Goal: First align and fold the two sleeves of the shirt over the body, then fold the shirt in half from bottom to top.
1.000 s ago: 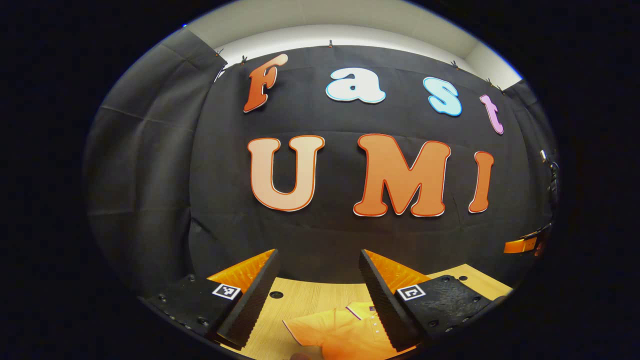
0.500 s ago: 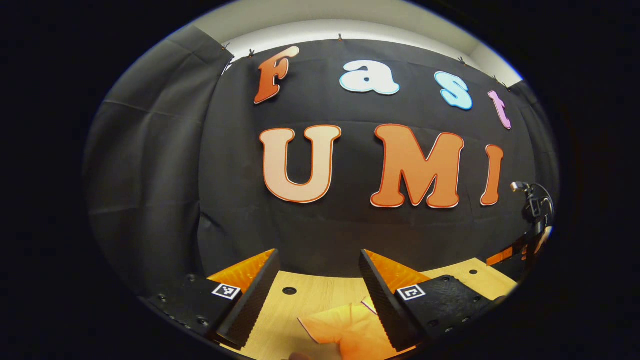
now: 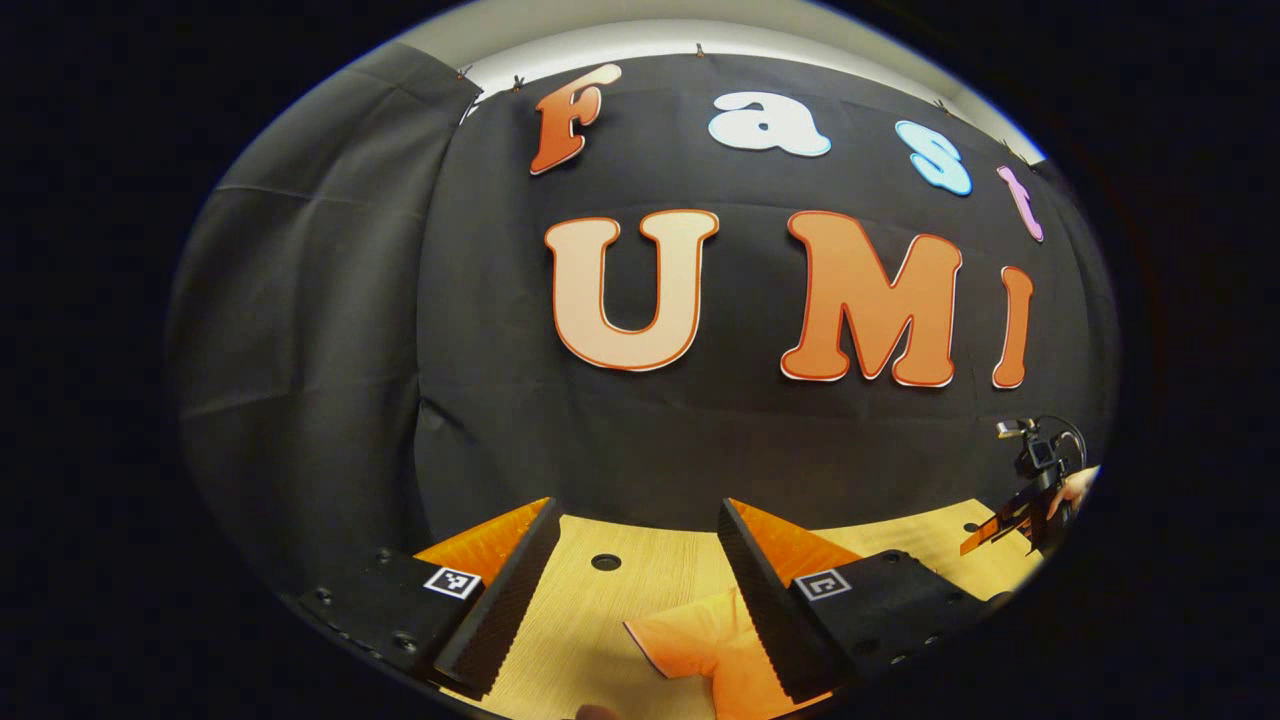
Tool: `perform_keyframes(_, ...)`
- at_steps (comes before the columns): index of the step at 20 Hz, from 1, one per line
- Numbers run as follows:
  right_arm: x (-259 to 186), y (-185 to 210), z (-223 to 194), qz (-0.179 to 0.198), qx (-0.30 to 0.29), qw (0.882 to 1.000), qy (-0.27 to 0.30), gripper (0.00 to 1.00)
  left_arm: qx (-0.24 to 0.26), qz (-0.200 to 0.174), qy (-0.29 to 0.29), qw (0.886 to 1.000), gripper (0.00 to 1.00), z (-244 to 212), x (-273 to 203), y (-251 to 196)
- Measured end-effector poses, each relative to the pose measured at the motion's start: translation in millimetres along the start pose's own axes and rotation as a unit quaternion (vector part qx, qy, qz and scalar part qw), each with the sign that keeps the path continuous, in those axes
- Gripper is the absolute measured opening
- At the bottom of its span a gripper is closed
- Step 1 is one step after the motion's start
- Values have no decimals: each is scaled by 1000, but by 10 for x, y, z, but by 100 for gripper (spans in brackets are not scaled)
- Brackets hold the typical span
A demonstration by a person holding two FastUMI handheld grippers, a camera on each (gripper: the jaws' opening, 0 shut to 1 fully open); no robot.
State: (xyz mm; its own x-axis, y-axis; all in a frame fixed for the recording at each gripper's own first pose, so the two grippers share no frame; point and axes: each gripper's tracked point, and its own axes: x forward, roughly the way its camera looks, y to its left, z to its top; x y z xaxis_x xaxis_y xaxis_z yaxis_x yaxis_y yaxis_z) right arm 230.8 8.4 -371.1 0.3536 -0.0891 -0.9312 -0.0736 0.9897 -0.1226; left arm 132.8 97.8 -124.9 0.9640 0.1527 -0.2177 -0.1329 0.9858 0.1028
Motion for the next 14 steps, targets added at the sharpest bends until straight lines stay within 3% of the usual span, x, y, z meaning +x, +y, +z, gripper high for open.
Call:
perform_keyframes(6,611,50,-286,8,27,996,88,99,-5,9,25,1000,98,-213,133,81)
perform_keyframes(9,811,-70,-391,-17,11,994,105,100,-4,17,35,999,98,-293,165,142)
perform_keyframes(14,979,-36,-480,-15,12,992,127,100,-8,22,51,998,98,-422,183,191)
